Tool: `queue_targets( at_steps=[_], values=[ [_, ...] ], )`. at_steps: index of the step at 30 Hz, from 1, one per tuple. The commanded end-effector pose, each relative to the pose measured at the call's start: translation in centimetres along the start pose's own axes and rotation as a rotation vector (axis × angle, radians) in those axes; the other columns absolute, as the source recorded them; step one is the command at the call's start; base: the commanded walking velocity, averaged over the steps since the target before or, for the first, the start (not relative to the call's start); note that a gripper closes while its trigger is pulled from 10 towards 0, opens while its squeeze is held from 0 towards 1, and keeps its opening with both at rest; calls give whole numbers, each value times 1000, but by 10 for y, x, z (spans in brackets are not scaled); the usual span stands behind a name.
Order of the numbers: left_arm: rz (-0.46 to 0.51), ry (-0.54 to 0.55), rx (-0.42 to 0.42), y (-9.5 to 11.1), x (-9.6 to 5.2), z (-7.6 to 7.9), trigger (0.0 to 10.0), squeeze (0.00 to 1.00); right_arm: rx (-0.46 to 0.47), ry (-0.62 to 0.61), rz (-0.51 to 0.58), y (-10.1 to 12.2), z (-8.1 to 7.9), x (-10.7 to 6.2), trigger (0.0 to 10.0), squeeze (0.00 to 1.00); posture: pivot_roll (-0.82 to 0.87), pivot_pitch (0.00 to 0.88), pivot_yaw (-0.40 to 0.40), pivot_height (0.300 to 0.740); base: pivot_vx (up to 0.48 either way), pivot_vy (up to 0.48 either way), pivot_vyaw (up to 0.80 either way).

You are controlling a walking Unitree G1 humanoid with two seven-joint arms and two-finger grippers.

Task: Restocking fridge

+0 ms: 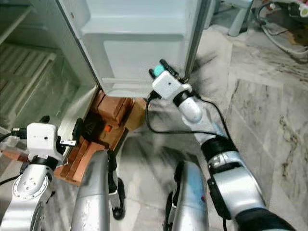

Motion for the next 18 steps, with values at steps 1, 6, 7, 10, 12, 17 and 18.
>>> queue_targets(
  at_steps=[1, 6, 7, 10, 12, 17, 18],
  values=[
    [-2, 1, 8, 2, -3, -2, 10000, 0, -17, -11, 42, 8, 3, 4, 10000, 0, 247, 266, 29, 570, 0, 0, 0],
    [-12, -5, 10, 1, -4, 0, 10000, 0, -28, -22, 28, 4, 3, 3, 10000, 0, 253, 274, 36, 570, 0, 0, 0],
    [-14, -5, 11, 1, -4, 0, 10000, 0, -25, -24, 30, 4, 3, 4, 10000, 0, 254, 273, 36, 570, 0, 0, 0],
    [-16, -1, 9, 2, -4, 0, 10000, 0, 16, -35, 49, 6, 0, 2, 10000, 0, 253, 265, 33, 570, 0, 0, 0],
    [-17, 2, 3, 2, -3, 0, 10000, 0, 55, -45, 55, 7, -2, -1, 10000, 0, 247, 259, 30, 570, 0, 0, 0],
    [-4, -35, -24, 5, 0, 8, 10000, 0, 220, -99, 62, 7, -6, -12, 10000, 0, 228, 238, 25, 570, 0, 0, 0],
    [4, -49, -31, 6, 2, 11, 10000, 0, 239, -100, 65, 7, -8, -14, 10000, 0, 211, 224, 23, 570, 0, 0, 0]
  ],
)
Point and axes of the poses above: a point about 5 cm out from each wrist's last joint towards the gripper, its own x axis pointing out of the wrist towards the gripper, its own y axis along the axis of the wrist's last joint, z = x × y, the point moved 4 cm from there along x, pointing out of the wrist towards the gripper, and after that the axes turned 7 degrees about -x, right-handed, at the moved point
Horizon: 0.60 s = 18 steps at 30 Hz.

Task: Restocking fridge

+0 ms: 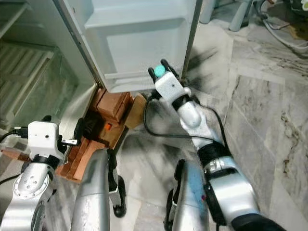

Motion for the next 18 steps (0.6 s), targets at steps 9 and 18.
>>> queue_targets(
  at_steps=[9, 18],
  values=[
    [22, -55, -35, 1, 10, 14, 10000, 0, 59, -21, 100, 24, 1, -10, 10000, 0, 163, 170, 13, 570, 331, 0, 0],
    [61, -49, -61, 9, 19, 19, 10000, 0, 116, -90, 65, 35, 0, -24, 10000, 0, 150, 148, -2, 570, 356, 0, 0]
  ],
)
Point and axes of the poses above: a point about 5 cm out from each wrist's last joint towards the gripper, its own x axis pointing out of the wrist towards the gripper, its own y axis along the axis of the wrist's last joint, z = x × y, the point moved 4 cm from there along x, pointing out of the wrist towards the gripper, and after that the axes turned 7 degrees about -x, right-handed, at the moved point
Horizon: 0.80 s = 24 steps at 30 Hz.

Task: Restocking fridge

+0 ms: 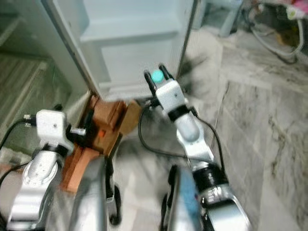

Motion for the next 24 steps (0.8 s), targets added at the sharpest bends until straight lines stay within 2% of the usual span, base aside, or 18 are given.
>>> queue_targets(
  at_steps=[1, 6, 12, 18, 21, 24],
  values=[
    [-4, 1, -12, -4, 0, 2, 10000, 0, 11, -31, -32, -2, 4, -12, 10000, 0, 143, 143, -5, 570, 352, 0, 0],
    [-9, 3, -17, -8, 1, 5, 10000, 0, 2, -8, -58, -4, -5, -22, 10000, 0, 130, 144, -8, 570, 345, 0, 0],
    [-16, 11, -22, -10, 0, 7, 10000, 0, 29, -18, -111, -12, 0, -23, 10000, 0, 132, 148, -14, 570, 44, 0, 0],
    [-10, 20, -7, -9, -3, 3, 10000, 0, 56, 45, -104, -12, -6, -19, 10000, 0, 141, 162, -15, 570, 0, 0, 0],
    [-11, 16, -5, -9, -4, 3, 10000, 0, 65, 113, -77, -9, -13, -11, 10000, 0, 144, 171, -11, 570, 348, 0, 0],
    [-14, 4, -13, -10, -4, 4, 10000, 0, 33, 167, -41, -4, -18, -5, 10000, 0, 145, 177, -8, 570, 336, 0, 0]
  ],
)
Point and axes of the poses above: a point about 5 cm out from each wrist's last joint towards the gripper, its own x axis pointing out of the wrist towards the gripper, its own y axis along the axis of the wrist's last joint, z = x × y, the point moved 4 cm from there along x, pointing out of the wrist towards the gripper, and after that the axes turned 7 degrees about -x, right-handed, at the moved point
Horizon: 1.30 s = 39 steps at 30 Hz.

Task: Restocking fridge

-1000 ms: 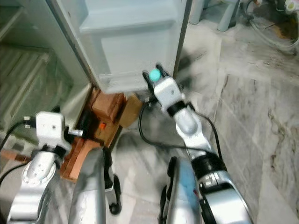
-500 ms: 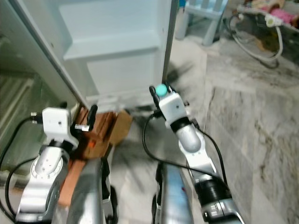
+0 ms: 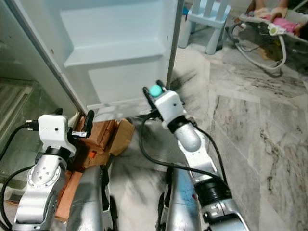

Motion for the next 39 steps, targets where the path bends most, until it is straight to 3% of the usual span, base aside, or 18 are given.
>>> queue_targets(
  at_steps=[1, 8, 19, 25, 30, 39],
  values=[
    [-2, -1, 11, 0, -2, -1, 10000, 0, -36, 21, 60, 12, 2, 6, 10000, 0, 147, 179, -7, 570, 371, 0, 0],
    [-2, 2, 25, 1, -4, -3, 10000, 0, -75, 40, 78, 15, 8, 14, 10000, 0, 158, 187, -4, 570, 371, 0, 0],
    [-7, 12, 20, 1, -5, -3, 10000, 0, -42, 58, 55, 3, -5, 2, 10000, 0, 159, 199, 2, 570, 115, 0, 0],
    [-10, 23, 25, 1, -9, -5, 10000, 0, -52, 68, 26, -8, -4, 1, 10000, 0, 170, 218, 2, 570, 0, 0, 0],
    [-28, 35, 31, 0, -17, -8, 10000, 0, -139, 33, 26, -10, 7, 13, 10000, 0, 191, 246, 7, 570, 0, 0, 0],
    [-66, 41, 53, 2, -37, -14, 10000, 0, -162, -10, 24, -8, 22, 39, 10000, 0, 247, 313, 22, 570, 0, 0, 0]
  ],
)
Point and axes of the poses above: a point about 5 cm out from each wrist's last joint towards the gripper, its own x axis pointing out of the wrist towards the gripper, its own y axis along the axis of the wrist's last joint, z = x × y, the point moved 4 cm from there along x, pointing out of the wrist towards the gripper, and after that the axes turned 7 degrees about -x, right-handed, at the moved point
